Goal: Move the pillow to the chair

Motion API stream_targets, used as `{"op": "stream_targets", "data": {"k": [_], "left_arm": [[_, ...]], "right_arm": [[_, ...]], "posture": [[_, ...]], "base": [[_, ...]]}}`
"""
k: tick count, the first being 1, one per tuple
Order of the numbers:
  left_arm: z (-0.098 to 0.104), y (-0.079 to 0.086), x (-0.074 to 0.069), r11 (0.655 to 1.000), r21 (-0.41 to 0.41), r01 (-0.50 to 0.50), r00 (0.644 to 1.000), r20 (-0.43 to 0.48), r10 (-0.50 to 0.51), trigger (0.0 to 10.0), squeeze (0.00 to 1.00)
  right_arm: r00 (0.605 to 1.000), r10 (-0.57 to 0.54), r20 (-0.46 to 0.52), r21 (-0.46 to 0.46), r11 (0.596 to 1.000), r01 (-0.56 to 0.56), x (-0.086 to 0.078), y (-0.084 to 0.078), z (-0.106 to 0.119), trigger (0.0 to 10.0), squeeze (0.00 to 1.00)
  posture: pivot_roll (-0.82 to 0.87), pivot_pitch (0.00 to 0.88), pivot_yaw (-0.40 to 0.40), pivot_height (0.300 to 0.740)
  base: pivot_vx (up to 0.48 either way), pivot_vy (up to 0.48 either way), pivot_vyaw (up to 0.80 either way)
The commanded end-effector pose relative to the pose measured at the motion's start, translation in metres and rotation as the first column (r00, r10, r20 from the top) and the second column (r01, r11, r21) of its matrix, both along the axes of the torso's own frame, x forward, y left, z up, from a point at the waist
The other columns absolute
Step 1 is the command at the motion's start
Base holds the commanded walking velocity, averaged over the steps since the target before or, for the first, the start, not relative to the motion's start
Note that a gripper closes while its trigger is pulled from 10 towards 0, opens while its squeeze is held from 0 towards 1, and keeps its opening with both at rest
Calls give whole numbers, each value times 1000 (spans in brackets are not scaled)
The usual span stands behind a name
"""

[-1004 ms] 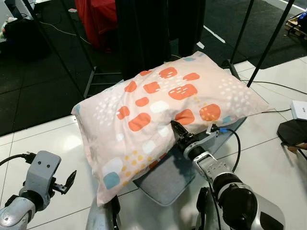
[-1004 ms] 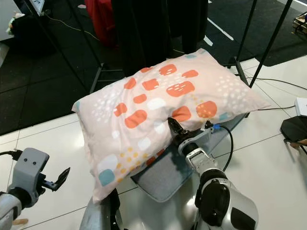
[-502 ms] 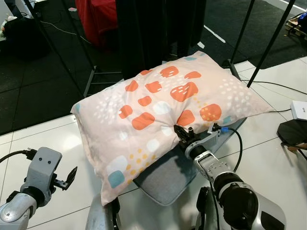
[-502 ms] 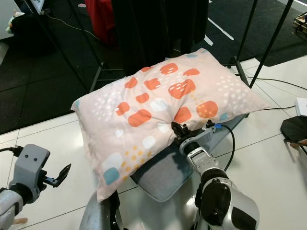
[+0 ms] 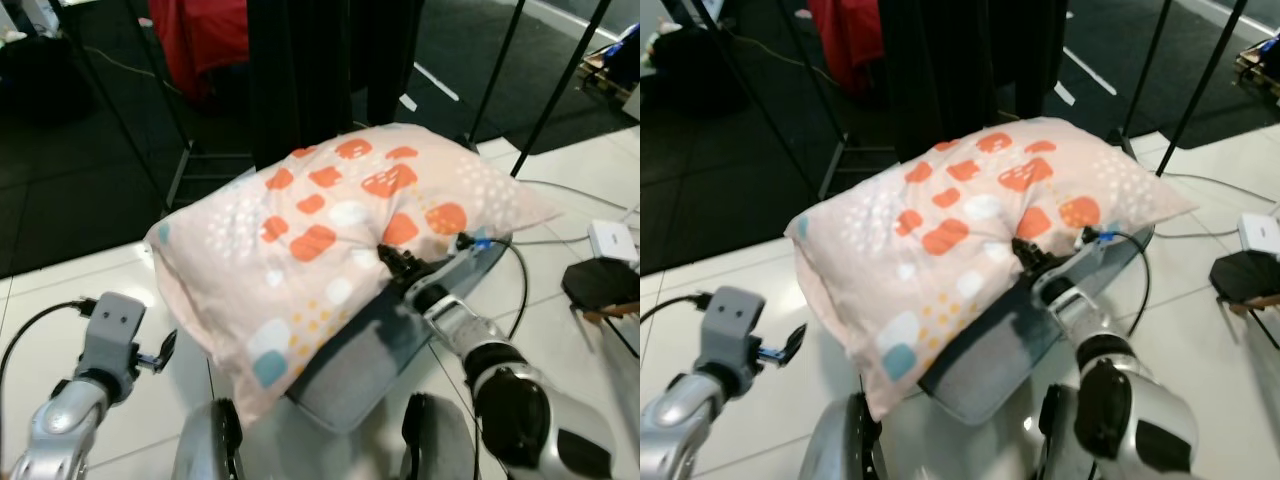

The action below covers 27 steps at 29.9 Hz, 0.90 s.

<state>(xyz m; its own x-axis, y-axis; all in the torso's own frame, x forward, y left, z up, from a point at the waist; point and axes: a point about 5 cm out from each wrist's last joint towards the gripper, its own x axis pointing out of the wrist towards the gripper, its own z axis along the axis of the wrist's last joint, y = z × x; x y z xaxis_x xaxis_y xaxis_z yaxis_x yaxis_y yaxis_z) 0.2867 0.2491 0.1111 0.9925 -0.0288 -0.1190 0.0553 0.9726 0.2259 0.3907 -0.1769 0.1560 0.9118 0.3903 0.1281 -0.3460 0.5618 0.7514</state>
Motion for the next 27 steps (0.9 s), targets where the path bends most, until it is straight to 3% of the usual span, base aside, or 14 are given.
{"op": "stream_targets", "data": {"k": [1, 6, 7, 12, 15, 22, 26, 27], "left_arm": [[-10, -2, 1, 1000, 3, -9, 1000, -26, 9, 10000, 0], [-8, -8, 17, 1000, 0, -8, 1000, -17, 8, 10000, 0], [-6, -8, 25, 1000, -8, -17, 1000, 0, 17, 10000, 0], [-4, -8, 32, 999, -18, -28, 999, 15, 28, 10000, 0], [-6, -9, 38, 997, -59, -45, 998, 29, 46, 10000, 0], [-14, -14, 38, 995, -85, -48, 999, 14, 50, 10000, 0], [-20, -19, 40, 995, -87, -43, 999, 9, 44, 10000, 0], [-20, -19, 40, 995, -87, -43, 999, 9, 44, 10000, 0]], "right_arm": [[988, 3, 155, -30, 1000, 2, 8, -6, 36, 0, 0], [968, 69, 240, -124, 991, -40, 13, 5, 60, 0, 0], [955, 82, 284, -130, 990, -47, 15, 8, 75, 0, 0], [945, 91, 315, -127, 990, -53, 16, 10, 86, 0, 0], [932, 141, 335, -155, 984, -93, 16, 19, 93, 0, 0], [948, 139, 287, -159, 983, -96, 14, 25, 78, 0, 0], [979, 145, 141, -204, 972, -115, 6, 26, 33, 0, 0], [979, 145, 141, -204, 972, -115, 6, 26, 33, 0, 0]], "posture": [[-16, 55, -6, 360], [-51, 19, -6, 360], [-76, 0, -14, 360], [-88, 0, -22, 360], [-101, 0, -29, 360], [-131, 0, -26, 360], [-138, 0, -30, 374], [-138, 0, -30, 374]], "base": [[0, 0, 0], [0, 0, 0], [0, 0, 0], [0, 0, 0], [0, 0, 0], [0, 0, 0], [0, 0, 0], [0, 0, 0]]}}
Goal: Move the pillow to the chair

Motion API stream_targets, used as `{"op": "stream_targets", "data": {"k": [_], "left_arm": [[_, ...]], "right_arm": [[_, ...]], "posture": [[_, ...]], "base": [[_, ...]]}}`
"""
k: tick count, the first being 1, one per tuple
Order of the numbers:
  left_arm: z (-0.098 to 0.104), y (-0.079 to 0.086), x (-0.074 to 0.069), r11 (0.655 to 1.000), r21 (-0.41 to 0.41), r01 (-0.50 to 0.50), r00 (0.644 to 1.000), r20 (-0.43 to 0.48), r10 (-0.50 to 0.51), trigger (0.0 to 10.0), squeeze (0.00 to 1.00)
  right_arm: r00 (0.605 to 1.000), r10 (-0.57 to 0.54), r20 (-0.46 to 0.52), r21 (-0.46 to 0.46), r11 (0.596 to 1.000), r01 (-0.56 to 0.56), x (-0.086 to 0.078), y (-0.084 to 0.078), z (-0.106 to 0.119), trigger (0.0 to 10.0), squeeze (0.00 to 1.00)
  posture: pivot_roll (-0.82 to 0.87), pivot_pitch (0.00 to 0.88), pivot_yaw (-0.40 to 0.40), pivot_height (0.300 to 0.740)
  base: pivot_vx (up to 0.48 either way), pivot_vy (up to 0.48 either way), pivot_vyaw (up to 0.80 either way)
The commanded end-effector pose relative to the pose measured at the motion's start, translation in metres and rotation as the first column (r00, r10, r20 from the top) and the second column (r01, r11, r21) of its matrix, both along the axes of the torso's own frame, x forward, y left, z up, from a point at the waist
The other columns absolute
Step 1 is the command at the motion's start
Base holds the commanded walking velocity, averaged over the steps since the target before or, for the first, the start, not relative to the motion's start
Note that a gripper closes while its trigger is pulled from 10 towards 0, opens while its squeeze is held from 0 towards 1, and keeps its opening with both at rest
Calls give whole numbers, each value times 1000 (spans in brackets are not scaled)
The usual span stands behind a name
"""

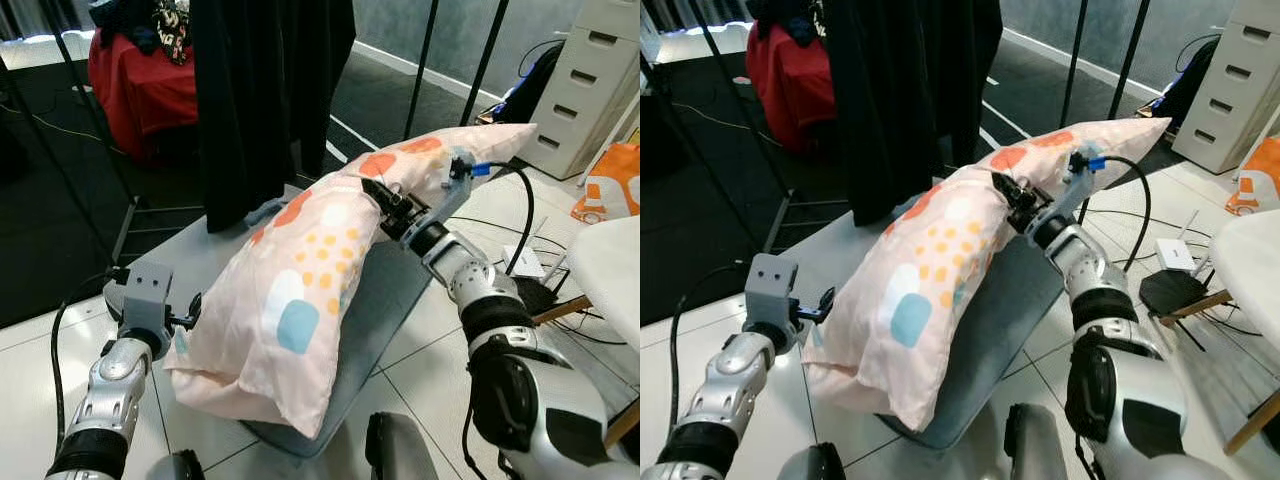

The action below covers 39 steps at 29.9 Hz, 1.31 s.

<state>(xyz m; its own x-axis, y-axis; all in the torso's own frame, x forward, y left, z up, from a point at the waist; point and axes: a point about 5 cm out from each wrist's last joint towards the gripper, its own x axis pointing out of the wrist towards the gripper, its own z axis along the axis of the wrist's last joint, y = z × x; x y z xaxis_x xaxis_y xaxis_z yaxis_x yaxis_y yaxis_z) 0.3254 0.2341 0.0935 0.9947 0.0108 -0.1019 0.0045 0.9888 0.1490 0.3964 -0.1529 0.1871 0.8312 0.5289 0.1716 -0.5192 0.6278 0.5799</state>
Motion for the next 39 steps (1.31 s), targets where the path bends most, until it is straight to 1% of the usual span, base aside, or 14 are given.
{"op": "stream_targets", "data": {"k": [1, 2, 3, 6, 8, 9, 10, 12, 15, 17, 18, 21, 26, 39], "left_arm": [[-3, -4, 1, 1000, -7, 6, 1000, -5, -6, 10000, 0], [-3, -4, 1, 1000, -7, 6, 1000, -5, -6, 10000, 0], [-7, -5, 2, 1000, -3, 5, 1000, -7, -5, 10000, 0], [-8, -5, 1, 1000, -4, 2, 1000, -8, -2, 10000, 0], [-10, -4, 1, 1000, -24, -14, 1000, -7, 14, 10000, 0], [-11, -1, -1, 997, -60, -45, 999, -3, 45, 10000, 0], [-11, -1, -1, 997, -60, -45, 999, -3, 45, 10000, 0], [-14, 4, -5, 990, -105, -96, 995, 3, 97, 10000, 0], [-17, 6, -8, 988, -106, -114, 993, 1, 114, 10000, 0], [-17, 6, -8, 988, -106, -114, 993, 1, 114, 10000, 0], [-22, 8, -12, 989, -90, -120, 993, -6, 120, 10000, 0], [-24, 7, -14, 990, -79, -117, 993, -11, 116, 10000, 0], [-32, 2, -20, 992, -66, -107, 994, -21, 106, 10000, 0], [-29, 0, -18, 993, -66, -101, 995, -13, 100, 10000, 0]], "right_arm": [[1000, 3, -17, -25, 1000, -3, -1, 2, -6, 0, 0], [1000, 3, -17, -25, 1000, -3, -1, 2, -6, 0, 0], [997, -4, -82, -57, 998, -1, -6, 3, -24, 0, 0], [995, -3, -103, -73, 997, -4, -8, 3, -31, 0, 0], [992, -5, -128, -92, 996, -7, -10, 4, -38, 0, 0], [989, -2, -147, -110, 994, -15, -12, 4, -44, 0, 0], [989, -2, -147, -110, 994, -15, -12, 4, -44, 0, 0], [985, 7, -171, -125, 992, -28, -16, 5, -52, 0, 0], [983, 17, -180, -136, 990, -42, -18, 6, -55, 0, 0], [983, 17, -180, -136, 990, -42, -18, 6, -55, 0, 0], [982, 27, -185, -142, 988, -54, -20, 8, -57, 0, 0], [982, 31, -188, -144, 988, -59, -20, 9, -58, 0, 0], [981, 45, -190, -151, 986, -75, -20, 14, -58, 0, 0], [986, 28, -164, -155, 986, -54, -16, 11, -47, 0, 0]], "posture": [[-138, 0, -30, 379], [-138, 0, -30, 379], [-138, 0, -32, 388], [-138, 0, -33, 393], [-137, 0, -35, 398], [-137, 0, -35, 403], [-137, 0, -35, 403], [-138, 0, -39, 412], [-136, 0, -41, 426], [-136, 0, -41, 426], [-133, 0, -43, 436], [-130, 0, -45, 441], [-124, 0, -51, 465], [-130, 0, -54, 512]], "base": [[0, 0, 0], [0, 0, 0], [0, 0, 0], [0, 0, 0], [0, 0, 0], [0, 0, 0], [0, 0, 0], [0, 0, 0], [0, 0, 0], [0, 0, 0], [0, 0, 0], [0, 0, 0], [0, 0, 0], [0, 0, 0]]}}
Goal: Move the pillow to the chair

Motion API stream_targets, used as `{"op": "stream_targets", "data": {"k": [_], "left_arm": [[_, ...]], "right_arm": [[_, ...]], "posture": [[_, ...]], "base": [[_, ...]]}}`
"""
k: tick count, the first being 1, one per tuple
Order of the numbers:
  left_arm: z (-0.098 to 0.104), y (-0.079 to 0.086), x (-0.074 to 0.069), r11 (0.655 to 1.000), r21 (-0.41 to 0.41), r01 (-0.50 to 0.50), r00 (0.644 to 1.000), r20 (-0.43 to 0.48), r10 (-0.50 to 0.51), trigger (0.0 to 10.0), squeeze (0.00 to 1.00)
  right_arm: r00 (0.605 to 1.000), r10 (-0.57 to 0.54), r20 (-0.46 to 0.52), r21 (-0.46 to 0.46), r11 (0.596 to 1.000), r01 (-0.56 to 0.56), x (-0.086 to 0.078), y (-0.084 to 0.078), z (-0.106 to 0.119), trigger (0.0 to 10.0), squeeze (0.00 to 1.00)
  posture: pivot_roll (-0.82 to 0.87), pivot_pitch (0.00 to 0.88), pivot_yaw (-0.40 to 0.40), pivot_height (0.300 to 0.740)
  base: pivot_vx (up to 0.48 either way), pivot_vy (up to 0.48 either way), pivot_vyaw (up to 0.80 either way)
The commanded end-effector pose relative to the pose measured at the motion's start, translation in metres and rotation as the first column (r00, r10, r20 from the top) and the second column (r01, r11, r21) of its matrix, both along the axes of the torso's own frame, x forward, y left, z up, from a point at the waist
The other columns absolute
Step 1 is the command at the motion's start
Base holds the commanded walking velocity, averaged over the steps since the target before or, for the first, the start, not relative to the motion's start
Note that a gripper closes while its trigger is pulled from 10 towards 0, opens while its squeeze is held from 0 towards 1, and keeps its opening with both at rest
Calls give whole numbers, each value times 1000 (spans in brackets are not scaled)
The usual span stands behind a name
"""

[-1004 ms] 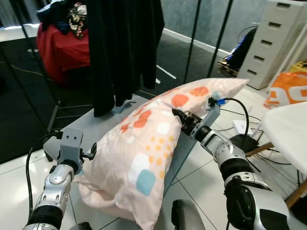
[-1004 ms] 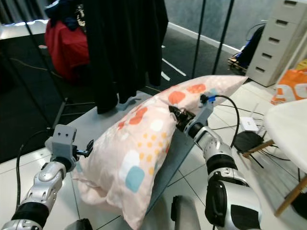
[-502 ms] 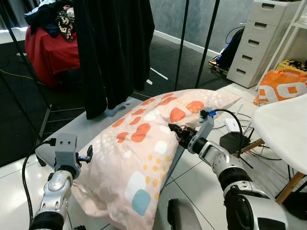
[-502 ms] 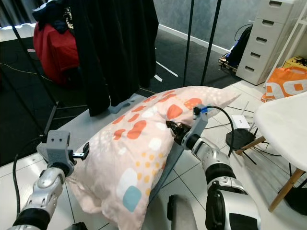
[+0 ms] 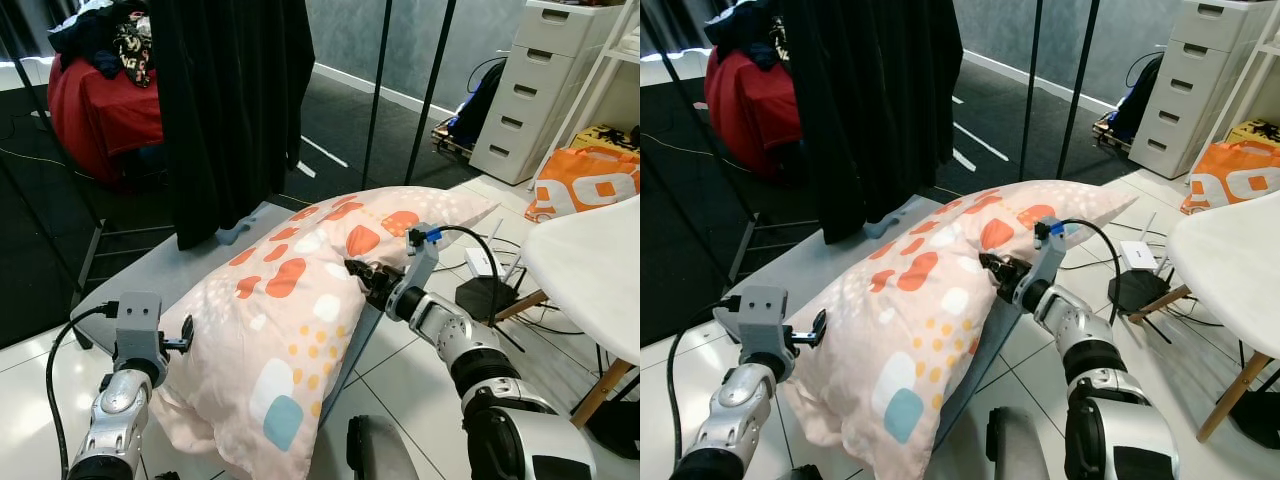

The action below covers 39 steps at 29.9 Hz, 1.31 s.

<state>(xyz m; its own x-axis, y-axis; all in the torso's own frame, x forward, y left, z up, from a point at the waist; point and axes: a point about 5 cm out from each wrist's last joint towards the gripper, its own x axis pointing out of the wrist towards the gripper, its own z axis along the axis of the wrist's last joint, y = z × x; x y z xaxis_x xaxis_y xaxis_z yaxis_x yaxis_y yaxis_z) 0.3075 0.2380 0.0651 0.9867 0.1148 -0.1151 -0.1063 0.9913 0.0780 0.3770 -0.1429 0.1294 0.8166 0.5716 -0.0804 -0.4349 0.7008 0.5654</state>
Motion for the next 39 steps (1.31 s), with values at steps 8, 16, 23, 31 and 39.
{"op": "stream_targets", "data": {"k": [8, 16, 23, 31, 39], "left_arm": [[0, -5, 1, 1000, 7, 14, 1000, 5, -14, 10000, 0], [0, -10, 2, 1000, 8, 25, 1000, 8, -25, 10000, 0], [-1, -11, 2, 1000, 2, 25, 1000, 7, -25, 10000, 0], [-3, -11, 3, 1000, -11, 11, 1000, -18, -11, 10000, 0], [-4, -14, 2, 1000, -14, 15, 1000, -10, -15, 10000, 0]], "right_arm": [[999, -1, 54, 10, 1000, 0, 6, 1, 18, 0, 0], [997, 10, 75, 19, 1000, -11, 8, 4, 25, 0, 0], [998, 21, 60, 15, 1000, -22, 5, 7, 19, 0, 0], [998, 30, 59, 10, 999, -31, 6, 7, 20, 0, 0], [998, 35, 60, 8, 999, -35, 6, 6, 21, 0, 0]], "posture": [[-130, 0, -57, 541], [-135, 0, -58, 579], [-134, 0, -61, 598], [-137, 0, -67, 617], [-141, 0, -66, 636]], "base": [[0, 0, 0], [0, 0, 0], [0, 0, 0], [-448, 0, 0], [-76, 0, 0]]}}
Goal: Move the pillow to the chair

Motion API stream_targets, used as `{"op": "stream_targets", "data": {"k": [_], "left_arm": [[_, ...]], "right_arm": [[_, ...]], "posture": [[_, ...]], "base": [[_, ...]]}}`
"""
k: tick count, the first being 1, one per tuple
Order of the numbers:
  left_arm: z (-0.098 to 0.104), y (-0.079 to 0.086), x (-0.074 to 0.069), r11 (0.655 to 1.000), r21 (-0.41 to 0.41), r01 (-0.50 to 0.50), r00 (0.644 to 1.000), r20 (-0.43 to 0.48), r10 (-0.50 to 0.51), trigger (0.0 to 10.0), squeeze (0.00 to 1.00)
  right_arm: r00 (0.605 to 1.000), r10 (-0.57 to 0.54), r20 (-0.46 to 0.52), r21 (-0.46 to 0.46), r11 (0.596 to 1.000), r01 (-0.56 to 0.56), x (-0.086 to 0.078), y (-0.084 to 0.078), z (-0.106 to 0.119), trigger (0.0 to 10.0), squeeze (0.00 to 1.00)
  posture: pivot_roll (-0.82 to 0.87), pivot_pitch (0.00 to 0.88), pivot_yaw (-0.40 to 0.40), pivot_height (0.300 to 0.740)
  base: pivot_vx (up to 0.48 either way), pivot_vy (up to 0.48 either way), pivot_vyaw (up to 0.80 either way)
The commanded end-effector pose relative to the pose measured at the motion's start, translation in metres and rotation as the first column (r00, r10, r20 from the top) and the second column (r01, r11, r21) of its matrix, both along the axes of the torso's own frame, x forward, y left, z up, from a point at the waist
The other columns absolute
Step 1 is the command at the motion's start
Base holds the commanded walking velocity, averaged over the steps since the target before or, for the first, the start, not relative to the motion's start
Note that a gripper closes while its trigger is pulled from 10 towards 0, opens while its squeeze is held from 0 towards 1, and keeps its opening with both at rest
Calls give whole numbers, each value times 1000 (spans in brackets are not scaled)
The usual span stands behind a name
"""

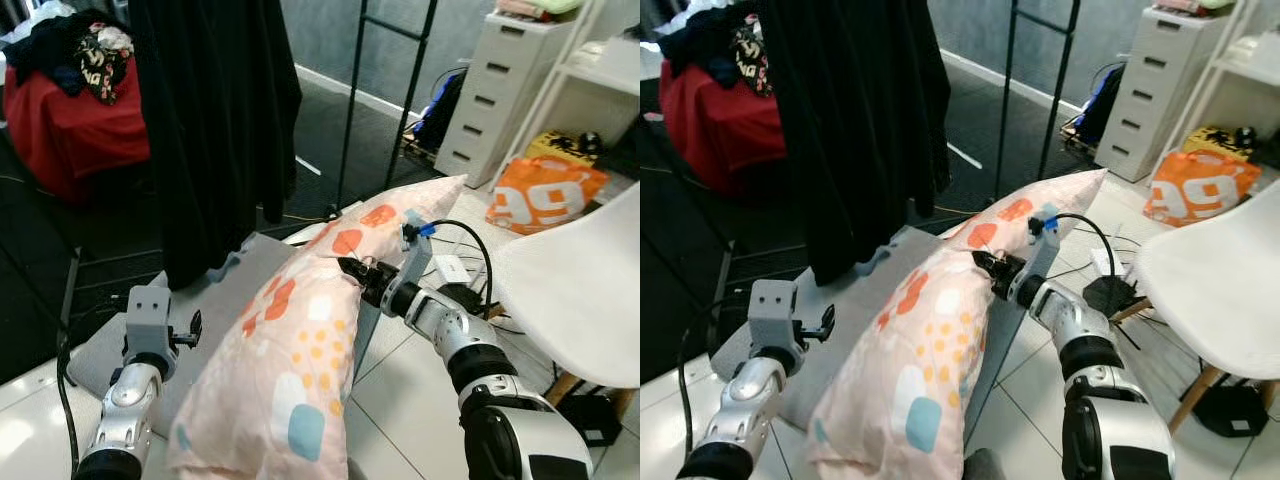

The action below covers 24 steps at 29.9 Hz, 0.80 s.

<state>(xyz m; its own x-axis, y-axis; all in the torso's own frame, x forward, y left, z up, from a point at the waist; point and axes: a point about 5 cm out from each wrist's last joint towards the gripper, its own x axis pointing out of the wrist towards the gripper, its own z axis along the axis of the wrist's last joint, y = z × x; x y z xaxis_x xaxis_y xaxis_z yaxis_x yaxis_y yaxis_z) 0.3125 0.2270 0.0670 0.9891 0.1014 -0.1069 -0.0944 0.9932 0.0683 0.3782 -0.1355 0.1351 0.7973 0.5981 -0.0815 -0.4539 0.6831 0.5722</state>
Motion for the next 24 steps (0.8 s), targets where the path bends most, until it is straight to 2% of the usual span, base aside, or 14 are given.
{"op": "stream_targets", "data": {"k": [1, 10, 11, 12, 14, 17, 24], "left_arm": [[-6, -3, -3, 1000, -4, 2, 1000, -19, -2, 10000, 0], [-11, -2, -8, 1000, -8, -9, 999, -31, 8, 10000, 0], [-11, -3, -8, 1000, 1, -2, 999, -34, 2, 10000, 0], [-12, -4, -8, 1000, 11, 3, 999, -39, -3, 10000, 0], [-12, -5, -8, 1000, 18, 7, 999, -44, -6, 10000, 0], [-18, -4, -9, 999, 38, 15, 997, -80, -12, 10000, 0], [-26, -2, -14, 1000, 26, 17, 993, -117, -13, 10000, 0]], "right_arm": [[998, 2, 66, 4, 1000, -3, 4, -1, 15, 0, 0], [998, -5, 61, -2, 1000, 5, 4, -4, 14, 0, 0], [998, -17, 62, -13, 1000, 18, 4, -6, 13, 1882, 0], [998, -32, 58, -18, 999, 33, 5, -7, 12, 9647, 0], [998, -43, 54, -23, 999, 44, 5, -8, 11, 10000, 0], [996, -73, 46, -22, 997, 74, 5, -12, 9, 10000, 0], [994, -105, 38, -30, 994, 107, 4, -19, 5, 10000, 0]], "posture": [[-141, 0, -66, 636], [-140, 0, -72, 660], [-140, 0, -72, 665], [-139, 0, -69, 669], [-139, 0, -69, 673], [-140, 0, -64, 673], [-144, 0, -60, 673]], "base": [[0, 0, 0], [-306, 0, 0], [0, 0, 0], [0, 0, 0], [0, 0, 0], [0, 0, 0], [0, 0, 0]]}}
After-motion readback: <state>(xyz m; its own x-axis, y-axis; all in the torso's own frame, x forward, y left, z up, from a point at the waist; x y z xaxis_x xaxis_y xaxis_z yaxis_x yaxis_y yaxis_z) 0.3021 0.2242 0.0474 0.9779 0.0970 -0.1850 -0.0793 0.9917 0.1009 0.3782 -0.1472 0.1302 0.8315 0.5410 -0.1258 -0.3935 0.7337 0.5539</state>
